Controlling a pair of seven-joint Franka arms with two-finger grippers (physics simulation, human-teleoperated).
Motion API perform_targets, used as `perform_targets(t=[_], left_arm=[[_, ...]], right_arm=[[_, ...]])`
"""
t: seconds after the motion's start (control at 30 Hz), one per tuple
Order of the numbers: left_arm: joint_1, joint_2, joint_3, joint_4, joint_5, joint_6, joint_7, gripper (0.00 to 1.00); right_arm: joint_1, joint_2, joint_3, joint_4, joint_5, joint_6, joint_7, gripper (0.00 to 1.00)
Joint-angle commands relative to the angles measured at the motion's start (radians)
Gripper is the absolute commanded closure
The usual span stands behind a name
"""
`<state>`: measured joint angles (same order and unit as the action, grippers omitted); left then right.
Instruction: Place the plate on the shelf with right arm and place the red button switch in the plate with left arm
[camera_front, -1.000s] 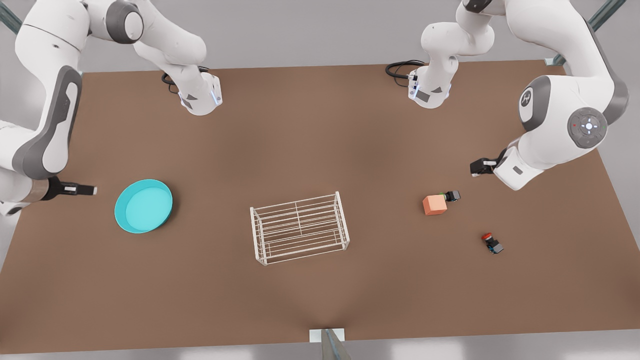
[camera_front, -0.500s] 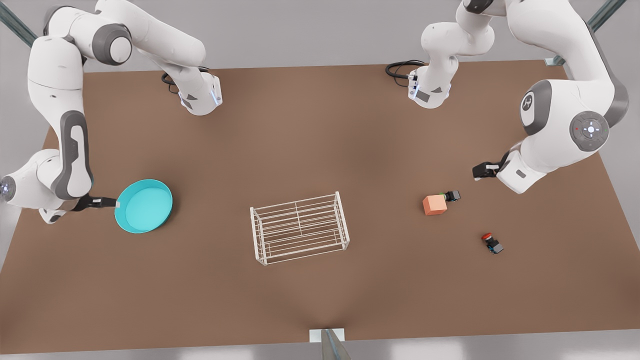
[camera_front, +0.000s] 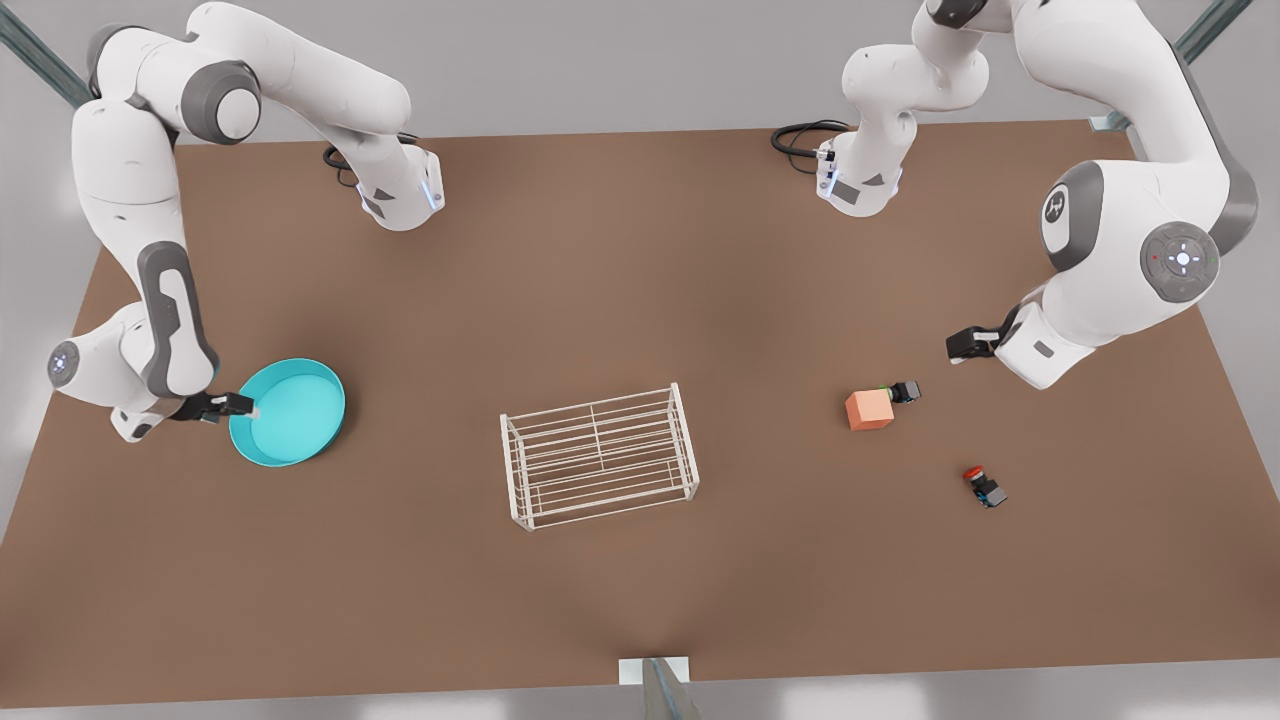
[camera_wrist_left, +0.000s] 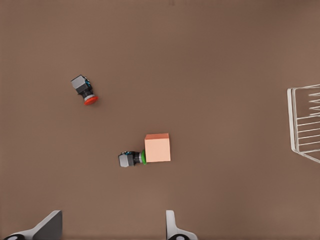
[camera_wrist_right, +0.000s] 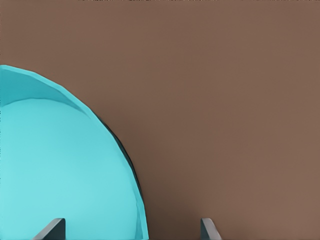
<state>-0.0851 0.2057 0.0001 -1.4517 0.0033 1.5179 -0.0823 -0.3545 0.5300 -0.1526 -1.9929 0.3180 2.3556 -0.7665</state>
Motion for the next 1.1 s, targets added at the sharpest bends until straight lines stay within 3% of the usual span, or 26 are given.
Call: perform_targets(t=[0.0,0.07,0.17,0.27,0.43,0.47,0.67,0.87,1.07], left_arm=[[-0.001,0.0,0.0,0.001,0.01,-0.001,-0.002,0.0],[-0.001,0.0,0.0,0.001,0.012,-0.002,-0.002,0.0],[-0.001,0.001,0.0,0.001,0.01,-0.005,-0.002,0.0],[-0.001,0.008,0.0,0.001,0.01,-0.004,-0.002,0.0],[-0.001,0.008,0.0,-0.001,0.01,-0.002,-0.002,0.0],[-0.001,0.008,0.0,-0.001,0.01,-0.002,-0.002,0.0],[0.002,0.009,0.0,-0.001,0.01,0.001,-0.002,0.0],[0.016,0.02,0.001,0.001,0.012,0.019,-0.002,0.0],[0.025,0.038,0.005,0.001,0.012,0.076,-0.004,0.0]], right_arm=[[0.0,-0.002,0.002,-0.001,0.013,0.016,-0.157,0.0],[0.002,0.001,0.002,-0.01,0.013,0.014,-0.157,0.02],[0.002,0.004,0.002,-0.023,0.013,0.013,-0.171,0.17],[0.0,0.008,0.002,-0.021,0.013,0.013,-0.172,0.26],[0.0,0.008,0.002,-0.018,0.013,0.007,-0.172,0.75],[0.0,0.007,0.002,-0.015,0.013,-0.001,-0.172,0.79],[0.063,-0.073,0.004,0.051,0.013,-0.156,-0.195,0.79],[0.068,-0.088,0.188,0.235,0.055,-0.337,-0.185,0.79],[0.104,-0.093,0.237,0.385,0.182,-0.541,-0.001,0.79]])
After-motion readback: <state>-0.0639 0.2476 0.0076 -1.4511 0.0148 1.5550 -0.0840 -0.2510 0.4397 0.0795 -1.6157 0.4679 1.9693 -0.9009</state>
